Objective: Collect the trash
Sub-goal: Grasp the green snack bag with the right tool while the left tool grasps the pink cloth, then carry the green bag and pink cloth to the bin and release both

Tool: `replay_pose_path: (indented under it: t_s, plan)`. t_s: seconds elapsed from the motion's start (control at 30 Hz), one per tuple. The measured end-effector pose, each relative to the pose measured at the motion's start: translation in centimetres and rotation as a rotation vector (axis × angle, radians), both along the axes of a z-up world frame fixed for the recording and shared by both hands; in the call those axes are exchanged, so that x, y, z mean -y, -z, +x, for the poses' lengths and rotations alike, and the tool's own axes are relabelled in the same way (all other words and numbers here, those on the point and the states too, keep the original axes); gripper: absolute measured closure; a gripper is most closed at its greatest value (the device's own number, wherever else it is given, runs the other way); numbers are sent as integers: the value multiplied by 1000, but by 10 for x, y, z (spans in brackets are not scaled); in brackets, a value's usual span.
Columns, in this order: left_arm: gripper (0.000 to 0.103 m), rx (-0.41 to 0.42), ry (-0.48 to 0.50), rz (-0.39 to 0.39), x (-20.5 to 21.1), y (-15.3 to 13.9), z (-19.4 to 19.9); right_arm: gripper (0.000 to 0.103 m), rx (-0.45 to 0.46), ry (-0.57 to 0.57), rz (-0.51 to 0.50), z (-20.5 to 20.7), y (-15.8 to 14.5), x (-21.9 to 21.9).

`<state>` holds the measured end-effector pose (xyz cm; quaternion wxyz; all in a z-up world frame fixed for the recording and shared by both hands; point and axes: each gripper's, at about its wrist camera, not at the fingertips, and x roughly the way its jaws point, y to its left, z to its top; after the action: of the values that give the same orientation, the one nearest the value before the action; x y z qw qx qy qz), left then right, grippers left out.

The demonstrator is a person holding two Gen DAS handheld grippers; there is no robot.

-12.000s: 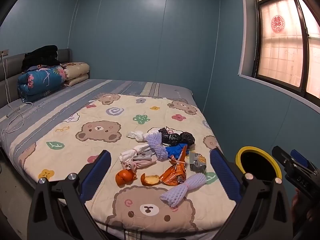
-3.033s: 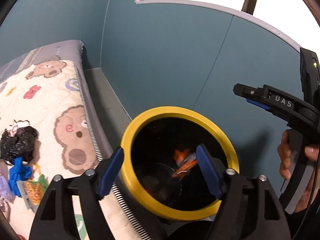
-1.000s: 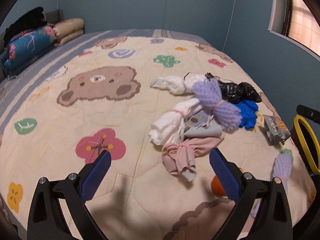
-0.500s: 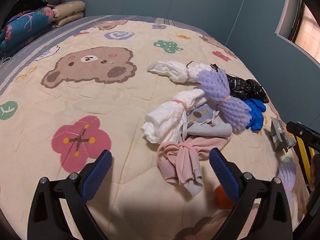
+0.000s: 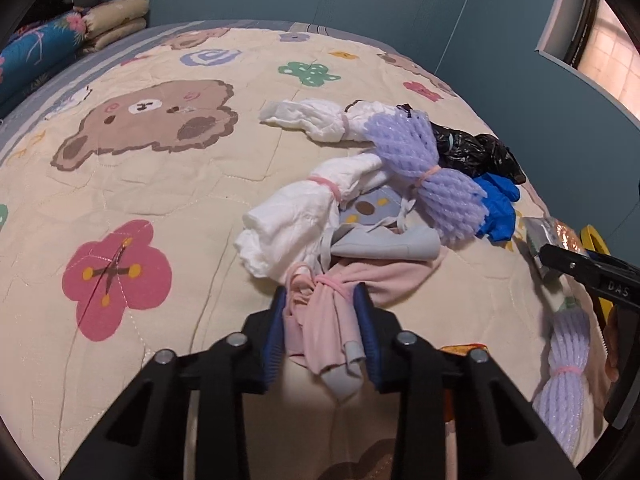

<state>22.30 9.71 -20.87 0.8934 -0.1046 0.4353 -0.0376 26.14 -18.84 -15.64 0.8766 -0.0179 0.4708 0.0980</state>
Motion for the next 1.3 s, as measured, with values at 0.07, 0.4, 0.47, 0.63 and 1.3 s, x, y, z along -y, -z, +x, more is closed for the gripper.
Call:
replay_pose_path:
  t_s: [0.07, 0.4, 0.47, 0.63, 1.3]
  plan:
    - [80, 5, -4, -18, -2, -1, -1, 54, -21, 5, 5, 1, 3, 0]
    - [84, 31, -17, -82, -15, -12, -12, 90, 3, -5, 49, -5, -4, 5]
    - [84, 36, -25, -88, -19, -16, -15, 91, 13, -5, 77, -8, -10, 10]
    - [84, 57, -52, -91, -29, -29, -26, 91, 45, -11, 140, -14, -25, 19]
    - [84, 210, -79, -65, -39, -106, -82, 91, 167, -37, 255, -62, -85, 35]
